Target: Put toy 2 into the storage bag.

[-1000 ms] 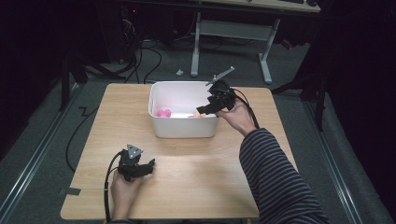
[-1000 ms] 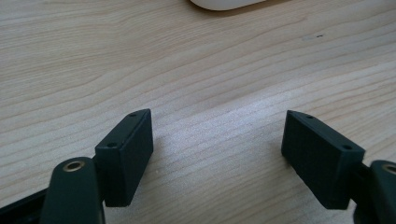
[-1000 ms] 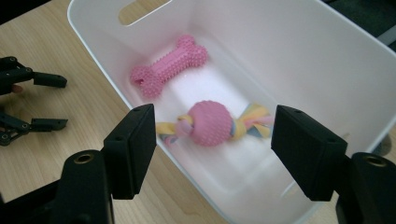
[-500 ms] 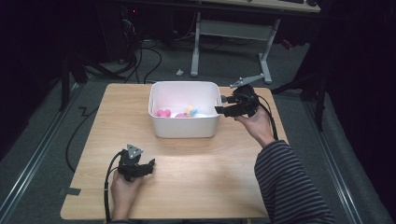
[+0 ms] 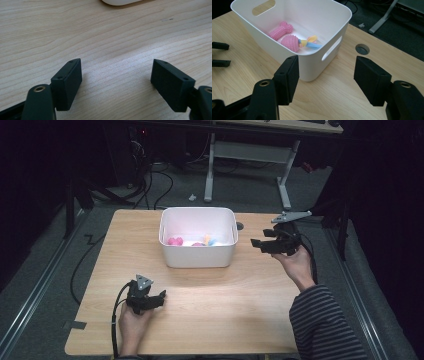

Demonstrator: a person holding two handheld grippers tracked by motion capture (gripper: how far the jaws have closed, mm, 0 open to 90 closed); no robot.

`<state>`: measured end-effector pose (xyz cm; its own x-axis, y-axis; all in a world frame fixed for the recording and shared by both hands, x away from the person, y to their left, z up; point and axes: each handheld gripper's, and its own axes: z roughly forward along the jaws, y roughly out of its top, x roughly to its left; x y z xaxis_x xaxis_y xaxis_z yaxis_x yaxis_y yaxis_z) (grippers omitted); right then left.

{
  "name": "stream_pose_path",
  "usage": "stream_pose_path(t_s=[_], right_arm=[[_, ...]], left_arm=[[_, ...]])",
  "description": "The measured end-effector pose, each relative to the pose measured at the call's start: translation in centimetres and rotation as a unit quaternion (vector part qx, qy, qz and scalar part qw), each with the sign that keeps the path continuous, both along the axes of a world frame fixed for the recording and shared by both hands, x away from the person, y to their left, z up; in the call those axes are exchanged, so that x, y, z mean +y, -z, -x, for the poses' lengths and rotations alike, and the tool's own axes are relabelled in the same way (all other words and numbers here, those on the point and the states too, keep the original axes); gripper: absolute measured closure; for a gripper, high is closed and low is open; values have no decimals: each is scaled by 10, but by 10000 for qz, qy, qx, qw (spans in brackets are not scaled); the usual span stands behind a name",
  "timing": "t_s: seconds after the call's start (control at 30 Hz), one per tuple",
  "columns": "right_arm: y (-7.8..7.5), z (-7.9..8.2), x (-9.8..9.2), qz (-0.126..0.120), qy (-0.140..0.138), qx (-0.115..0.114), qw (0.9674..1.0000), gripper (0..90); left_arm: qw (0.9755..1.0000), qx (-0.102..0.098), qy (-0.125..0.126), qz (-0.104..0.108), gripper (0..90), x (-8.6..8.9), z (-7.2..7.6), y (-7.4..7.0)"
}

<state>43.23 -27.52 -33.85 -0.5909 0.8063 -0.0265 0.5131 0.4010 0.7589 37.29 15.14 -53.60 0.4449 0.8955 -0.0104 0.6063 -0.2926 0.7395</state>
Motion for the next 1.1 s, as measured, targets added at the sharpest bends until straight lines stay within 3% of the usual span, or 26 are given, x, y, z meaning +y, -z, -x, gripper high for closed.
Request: stream_pose_path(t_s=[0.27,0.4,0.53,1.1], right_arm=[[6,19,-24,-66,235,17,9997,373],[10,28,-31,66,353,20,9994,373],[12,39,-40,-45,421,-27,9991,374],[24,78,-59,-124,616,-217,9978,379]], left_arm=[[10000,0,0,0,251,0,0,0],[10000,0,1,-1,251,0,0,0],[10000,0,-3,-5,251,0,0,0],[10000,-1,-1,-2,250,0,0,0]])
